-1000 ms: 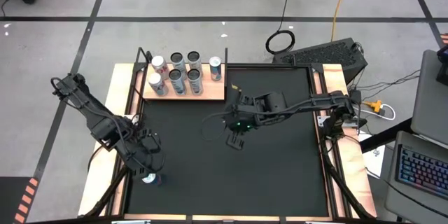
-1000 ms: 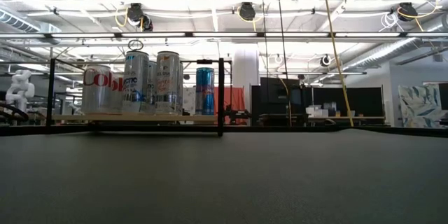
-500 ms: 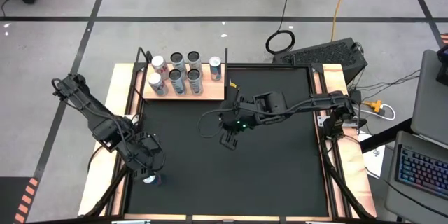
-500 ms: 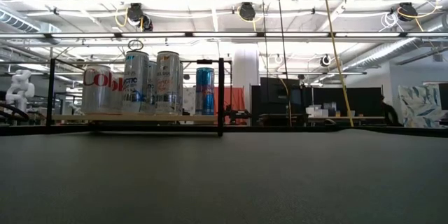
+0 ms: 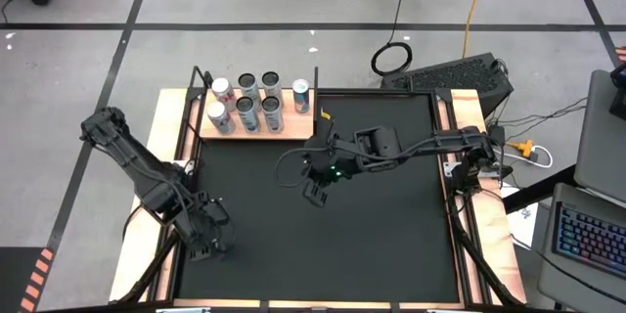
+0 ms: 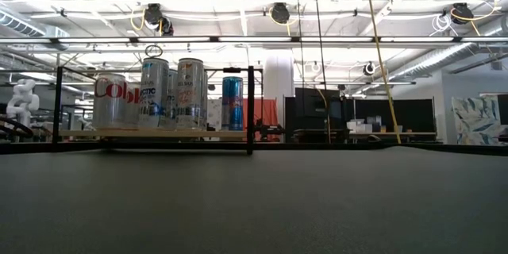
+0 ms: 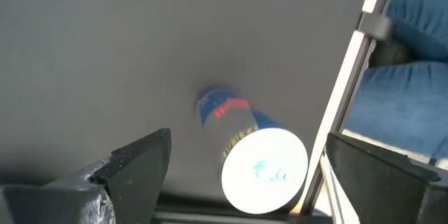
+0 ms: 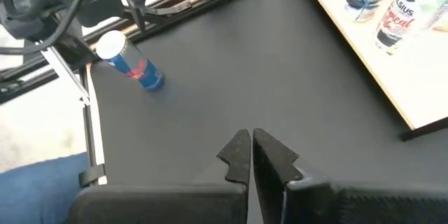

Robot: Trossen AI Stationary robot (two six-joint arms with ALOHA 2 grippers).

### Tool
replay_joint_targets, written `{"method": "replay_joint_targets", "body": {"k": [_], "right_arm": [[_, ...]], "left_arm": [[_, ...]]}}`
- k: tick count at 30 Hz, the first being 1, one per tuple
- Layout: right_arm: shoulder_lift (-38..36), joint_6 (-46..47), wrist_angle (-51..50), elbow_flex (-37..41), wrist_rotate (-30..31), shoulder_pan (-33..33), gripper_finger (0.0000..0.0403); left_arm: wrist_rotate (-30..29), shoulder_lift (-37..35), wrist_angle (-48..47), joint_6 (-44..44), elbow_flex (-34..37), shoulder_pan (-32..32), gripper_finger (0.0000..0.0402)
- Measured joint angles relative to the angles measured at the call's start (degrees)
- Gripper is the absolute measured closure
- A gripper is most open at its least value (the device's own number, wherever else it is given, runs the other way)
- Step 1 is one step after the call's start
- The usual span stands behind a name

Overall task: Place canned beverage on shelf
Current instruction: Put the blue soda can on the shelf aligned with the blue soda can

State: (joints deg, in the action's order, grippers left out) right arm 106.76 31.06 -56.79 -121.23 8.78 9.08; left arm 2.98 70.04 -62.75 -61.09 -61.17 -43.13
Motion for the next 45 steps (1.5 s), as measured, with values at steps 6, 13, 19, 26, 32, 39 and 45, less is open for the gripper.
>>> {"method": "replay_joint_targets", "body": {"k": [6,13,19,26,32,39,45], "right_arm": [[0.00,-0.26,-2.48,0.00,0.00,0.00,0.0403],[0.00,-0.26,-2.80,0.00,0.00,0.00,0.0403],[0.00,-0.26,-3.00,-0.02,-0.02,0.02,0.0403],[0.00,-0.43,-3.04,-0.02,-0.02,-0.02,0.0403],[0.00,-0.67,-3.04,-0.02,-0.02,-0.02,0.0403],[0.00,-0.70,-3.04,-0.02,-0.02,-0.02,0.0403],[0.00,-1.62,-3.04,-0.02,-0.02,-0.02,0.0403]], "left_arm": [[0.37,0.15,-2.39,-3.98,0.00,-3.87,0.0020],[-2.59,1.92,-4.25,-7.57,0.71,-6.88,0.0020],[-2.77,4.62,-1.70,-7.59,0.81,-6.89,0.0020],[-2.79,5.10,0.77,-7.43,0.96,-6.89,0.0020],[-2.92,5.05,-0.25,-7.58,0.94,-6.89,0.0020],[-3.04,5.07,-1.65,-7.55,0.94,-6.89,0.0020],[-3.27,5.03,-6.32,-7.45,-0.31,-6.91,0.0020]]}}
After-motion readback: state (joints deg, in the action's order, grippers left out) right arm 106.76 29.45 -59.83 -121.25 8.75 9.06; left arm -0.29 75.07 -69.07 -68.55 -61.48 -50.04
